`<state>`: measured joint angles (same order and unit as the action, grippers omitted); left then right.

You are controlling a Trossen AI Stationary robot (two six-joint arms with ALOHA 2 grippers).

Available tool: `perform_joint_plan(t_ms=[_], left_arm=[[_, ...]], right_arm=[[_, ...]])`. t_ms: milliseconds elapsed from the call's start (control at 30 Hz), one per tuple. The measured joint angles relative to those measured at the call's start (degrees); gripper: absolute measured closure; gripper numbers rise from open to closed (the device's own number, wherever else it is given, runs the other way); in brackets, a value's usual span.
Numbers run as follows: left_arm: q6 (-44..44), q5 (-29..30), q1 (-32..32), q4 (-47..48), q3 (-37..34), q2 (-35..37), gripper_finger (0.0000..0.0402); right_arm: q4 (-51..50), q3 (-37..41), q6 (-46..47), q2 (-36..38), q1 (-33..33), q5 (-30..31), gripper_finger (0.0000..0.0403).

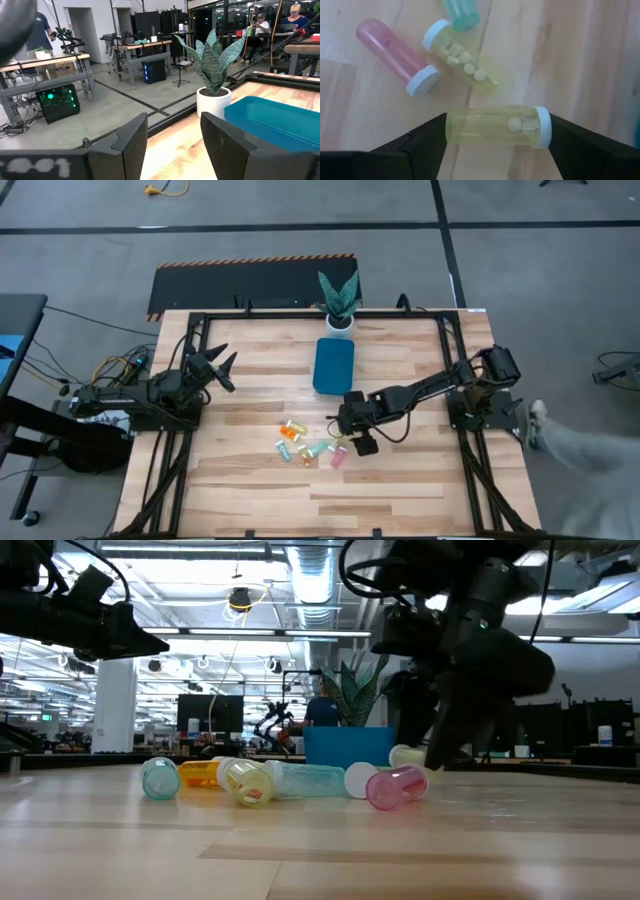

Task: Pick and place pill bottles into a basket
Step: Put the yellow pill bottle into the bin

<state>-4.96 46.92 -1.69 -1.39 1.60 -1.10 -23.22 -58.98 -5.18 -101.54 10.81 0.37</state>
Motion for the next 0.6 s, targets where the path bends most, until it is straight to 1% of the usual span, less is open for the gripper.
perform_joint_plan(t_ms=[300, 600], left_arm=[[0.0, 0.0, 0.0, 0.0, 0.0, 0.0, 0.0226], [0.0, 0.0, 0.0, 0.0, 0.0, 0.0, 0.0226]], right_arm=[[-10.0, -9.0, -2.4, 0.0, -4.2, 4.4, 0.0097], [-17.4, -18.7, -7.3, 0.0, -9.9, 4.6, 0.0097]])
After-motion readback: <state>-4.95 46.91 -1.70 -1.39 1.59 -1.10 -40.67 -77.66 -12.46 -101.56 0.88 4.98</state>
